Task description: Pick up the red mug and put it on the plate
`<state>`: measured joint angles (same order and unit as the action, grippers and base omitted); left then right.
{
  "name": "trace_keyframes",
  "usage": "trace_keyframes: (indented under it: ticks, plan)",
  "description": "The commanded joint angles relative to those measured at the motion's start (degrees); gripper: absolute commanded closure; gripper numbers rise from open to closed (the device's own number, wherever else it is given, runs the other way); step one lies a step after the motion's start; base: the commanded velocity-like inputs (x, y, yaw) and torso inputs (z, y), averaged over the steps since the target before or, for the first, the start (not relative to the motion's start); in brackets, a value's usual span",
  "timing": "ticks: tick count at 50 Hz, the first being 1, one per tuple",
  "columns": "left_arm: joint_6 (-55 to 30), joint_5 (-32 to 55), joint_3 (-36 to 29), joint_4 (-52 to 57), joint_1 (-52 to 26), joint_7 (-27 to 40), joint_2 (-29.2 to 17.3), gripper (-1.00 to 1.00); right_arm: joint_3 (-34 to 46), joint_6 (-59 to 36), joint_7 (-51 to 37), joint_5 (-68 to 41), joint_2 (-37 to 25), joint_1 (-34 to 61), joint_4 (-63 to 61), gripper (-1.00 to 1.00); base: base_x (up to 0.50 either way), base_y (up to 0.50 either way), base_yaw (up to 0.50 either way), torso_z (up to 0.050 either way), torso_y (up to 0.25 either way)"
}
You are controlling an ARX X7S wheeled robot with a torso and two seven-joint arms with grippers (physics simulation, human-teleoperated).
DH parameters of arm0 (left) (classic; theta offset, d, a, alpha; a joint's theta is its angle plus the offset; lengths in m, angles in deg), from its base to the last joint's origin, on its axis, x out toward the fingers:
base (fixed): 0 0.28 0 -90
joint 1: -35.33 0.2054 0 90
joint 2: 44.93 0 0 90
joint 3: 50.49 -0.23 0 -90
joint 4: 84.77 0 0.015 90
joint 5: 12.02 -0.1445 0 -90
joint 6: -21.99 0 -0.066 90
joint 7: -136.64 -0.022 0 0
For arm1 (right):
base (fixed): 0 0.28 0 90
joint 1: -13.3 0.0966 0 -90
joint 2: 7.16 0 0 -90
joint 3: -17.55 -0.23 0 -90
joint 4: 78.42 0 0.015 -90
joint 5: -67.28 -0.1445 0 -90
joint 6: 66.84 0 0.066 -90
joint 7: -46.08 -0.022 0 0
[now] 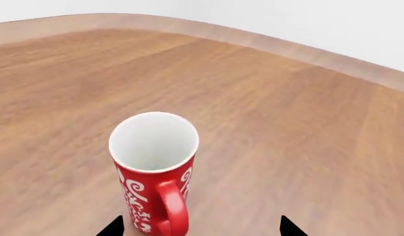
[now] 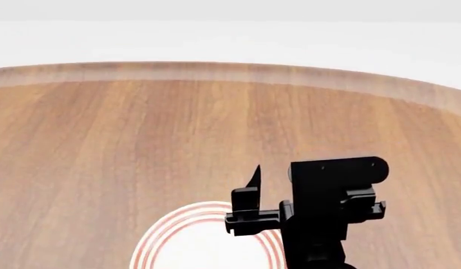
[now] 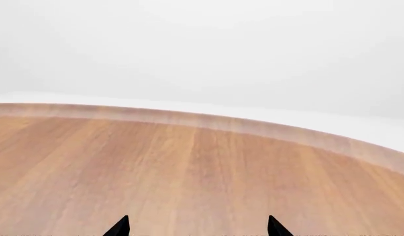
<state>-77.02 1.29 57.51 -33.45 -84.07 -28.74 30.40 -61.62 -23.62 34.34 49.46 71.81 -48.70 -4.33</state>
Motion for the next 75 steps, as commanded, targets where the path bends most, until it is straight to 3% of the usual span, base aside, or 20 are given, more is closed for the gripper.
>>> trace_keyframes:
  ticks: [1, 15, 75]
  plan:
    - [5.9, -1.6, -0.8, -14.0, -6.4, -1.1, -1.6, -1.0, 0.2, 0.7, 0.1, -0.4, -0.1, 0.0, 1.1, -1.0, 0.0, 0.0, 0.0, 0.0, 0.0]
    - [17.2, -2.9, -0.8, -35.9, -14.7, -2.4, -3.9, -1.0, 0.5, 1.4, 0.0, -0.6, -0.3, 0.1, 2.3, -1.0, 0.0, 0.0, 0.0, 0.0, 0.0]
    - [10.5, -12.6, 8.3, -36.3, -16.8, -1.7, -4.2, -1.0, 2.5, 6.4, 0.3, -1.1, -0.5, 0.4, 9.1, -1.0, 0.0, 0.0, 0.0, 0.0, 0.0]
